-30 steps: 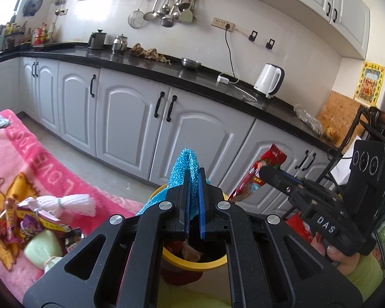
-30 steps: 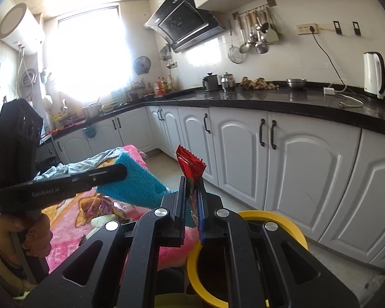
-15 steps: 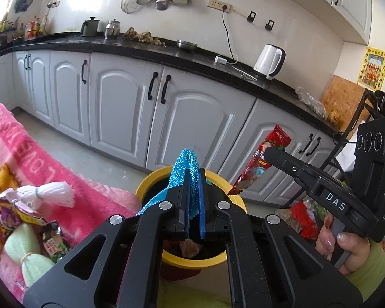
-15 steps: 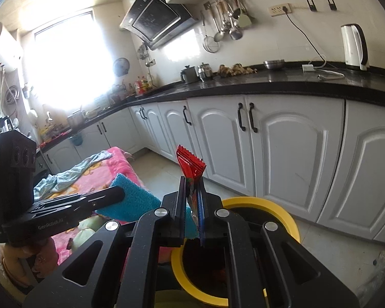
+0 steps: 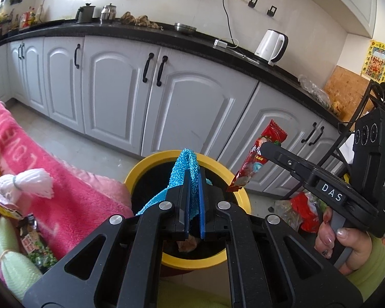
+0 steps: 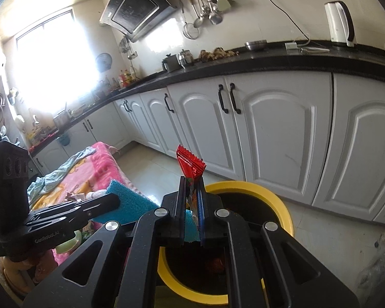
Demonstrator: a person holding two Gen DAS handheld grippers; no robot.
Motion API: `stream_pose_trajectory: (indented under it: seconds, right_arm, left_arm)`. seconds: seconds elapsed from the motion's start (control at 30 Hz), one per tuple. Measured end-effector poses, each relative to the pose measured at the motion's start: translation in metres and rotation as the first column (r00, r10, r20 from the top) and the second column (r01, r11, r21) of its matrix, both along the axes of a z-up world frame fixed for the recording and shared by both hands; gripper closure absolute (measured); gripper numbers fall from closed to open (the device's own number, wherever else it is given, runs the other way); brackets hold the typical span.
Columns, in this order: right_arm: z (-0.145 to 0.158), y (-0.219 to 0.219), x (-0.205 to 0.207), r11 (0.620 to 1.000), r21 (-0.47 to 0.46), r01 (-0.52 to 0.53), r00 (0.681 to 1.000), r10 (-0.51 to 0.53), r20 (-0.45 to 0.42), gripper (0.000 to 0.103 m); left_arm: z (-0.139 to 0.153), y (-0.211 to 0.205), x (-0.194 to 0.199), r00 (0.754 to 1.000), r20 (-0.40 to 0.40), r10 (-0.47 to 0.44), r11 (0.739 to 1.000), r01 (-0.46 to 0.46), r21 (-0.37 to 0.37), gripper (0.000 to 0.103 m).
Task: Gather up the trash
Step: 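Open both tools to drop the towel and wrapper into the bin, then move both empty tools back to the remaining trash pile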
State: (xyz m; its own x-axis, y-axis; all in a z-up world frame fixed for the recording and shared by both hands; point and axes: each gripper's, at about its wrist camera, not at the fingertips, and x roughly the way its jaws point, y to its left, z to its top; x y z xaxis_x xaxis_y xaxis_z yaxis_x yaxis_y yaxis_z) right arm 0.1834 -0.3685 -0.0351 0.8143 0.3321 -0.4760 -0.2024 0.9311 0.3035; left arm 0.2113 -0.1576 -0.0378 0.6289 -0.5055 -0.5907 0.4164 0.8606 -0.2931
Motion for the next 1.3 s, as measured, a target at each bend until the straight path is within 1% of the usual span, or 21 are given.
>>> stream_pose_trajectory:
  seconds: [0.23, 0.3, 0.37, 0.4, 0.47, 0.57, 0.67, 0.7, 0.73, 0.77, 0.8, 0.83, 0.9, 0.97, 1.0, 1.03, 1.07, 1.1, 1.17, 1.27, 1.3]
  right_arm:
    - [-0.013, -0.002, 0.009, 1.0, -0.002, 0.026, 0.999, -0.026, -0.039, 0.093]
    - [-0.018, -0.004, 0.012, 0.999, -0.002, 0.035, 0.998, -0.035, -0.053, 0.089]
    - [-0.022, -0.005, 0.015, 0.999, -0.005, 0.049, 0.997, -0.05, -0.065, 0.078]
    - [-0.024, -0.006, 0.015, 0.999, -0.003, 0.055, 0.996, -0.055, -0.069, 0.076]
    - [-0.026, -0.009, 0.016, 0.998, -0.004, 0.063, 0.995, -0.063, -0.075, 0.076]
    - [-0.026, -0.01, 0.017, 0.998, -0.008, 0.07, 0.995, -0.07, -0.078, 0.075]
    - [-0.025, -0.01, 0.015, 0.998, -0.012, 0.069, 0.995, -0.07, -0.07, 0.072]
    - [-0.024, -0.01, 0.014, 0.998, -0.012, 0.069, 0.995, -0.069, -0.068, 0.072]
    - [-0.024, -0.01, 0.014, 0.998, -0.011, 0.068, 0.995, -0.068, -0.067, 0.071]
    - [-0.023, -0.009, 0.014, 0.998, -0.013, 0.068, 0.996, -0.068, -0.065, 0.071]
    - [-0.022, -0.009, 0.013, 0.998, -0.016, 0.067, 0.996, -0.068, -0.062, 0.07]
    - [-0.021, -0.008, 0.013, 0.998, -0.017, 0.067, 0.996, -0.068, -0.06, 0.068]
    - [-0.019, -0.008, 0.011, 0.998, -0.018, 0.066, 0.996, -0.067, -0.054, 0.065]
    - [-0.016, -0.006, 0.01, 0.998, -0.023, 0.062, 0.997, -0.063, -0.045, 0.063]
    - [-0.015, -0.005, 0.009, 0.998, -0.027, 0.06, 0.997, -0.062, -0.041, 0.06]
    - [-0.013, -0.003, 0.007, 0.998, -0.033, 0.058, 0.998, -0.059, -0.034, 0.055]
    - [-0.011, -0.001, 0.006, 0.998, -0.038, 0.058, 0.998, -0.059, -0.026, 0.051]
    - [-0.009, 0.001, 0.004, 0.998, -0.043, 0.055, 0.998, -0.056, -0.017, 0.05]
    - [-0.004, 0.005, 0.001, 0.997, -0.056, 0.048, 0.999, -0.049, -0.003, 0.046]
    - [0.001, 0.012, -0.003, 0.996, -0.075, 0.044, 0.999, -0.043, 0.019, 0.038]
    - [0.004, 0.014, -0.004, 0.996, -0.08, 0.042, 0.999, -0.04, 0.027, 0.037]
  left_arm:
    - [-0.013, -0.006, 0.009, 0.999, -0.034, -0.007, 1.0, 0.007, -0.006, 0.101]
    - [-0.016, -0.007, 0.011, 0.999, -0.047, -0.01, 1.0, 0.01, -0.002, 0.101]
    - [-0.019, -0.007, 0.012, 0.999, -0.054, -0.009, 1.0, 0.009, -0.004, 0.099]
    - [-0.02, -0.007, 0.012, 0.998, -0.057, -0.007, 1.0, 0.007, -0.003, 0.094]
    - [-0.021, -0.005, 0.013, 0.998, -0.065, -0.002, 1.0, 0.002, -0.004, 0.087]
    - [-0.02, -0.001, 0.012, 0.998, -0.066, 0.008, 1.0, -0.009, -0.008, 0.083]
    - [-0.019, 0.004, 0.011, 0.998, -0.061, 0.021, 1.0, -0.022, -0.014, 0.074]
    - [-0.018, 0.006, 0.01, 0.998, -0.059, 0.025, 1.0, -0.026, -0.015, 0.069]
    - [-0.016, 0.009, 0.01, 0.998, -0.055, 0.032, 0.999, -0.033, -0.017, 0.067]
    - [-0.015, 0.011, 0.009, 0.998, -0.053, 0.039, 0.999, -0.04, -0.019, 0.062]
    - [-0.014, 0.013, 0.01, 0.998, -0.052, 0.044, 0.999, -0.046, -0.02, 0.059]
    - [-0.012, 0.016, 0.008, 0.997, -0.046, 0.054, 0.998, -0.055, -0.018, 0.055]
    - [-0.008, 0.02, 0.006, 0.997, -0.032, 0.068, 0.998, -0.068, -0.017, 0.043]
    - [-0.004, 0.027, 0.003, 0.996, -0.02, 0.084, 0.996, -0.084, -0.024, 0.036]
    - [-0.001, 0.03, 0.002, 0.996, -0.014, 0.092, 0.995, -0.093, -0.026, 0.03]
    - [0.001, 0.032, 0.001, 0.995, -0.009, 0.101, 0.995, -0.101, -0.025, 0.026]
    - [0.004, 0.036, -0.001, 0.994, -0.002, 0.109, 0.994, -0.109, -0.025, 0.02]
    - [0.006, 0.038, -0.002, 0.993, 0.003, 0.115, 0.993, -0.115, -0.028, 0.016]
    - [0.01, 0.045, -0.005, 0.992, 0.011, 0.129, 0.991, -0.129, -0.035, 0.012]
    - [0.017, 0.055, -0.01, 0.988, 0.027, 0.152, 0.988, -0.151, -0.037, 0.011]
    - [0.018, 0.058, -0.011, 0.987, 0.033, 0.159, 0.987, -0.157, -0.035, 0.011]
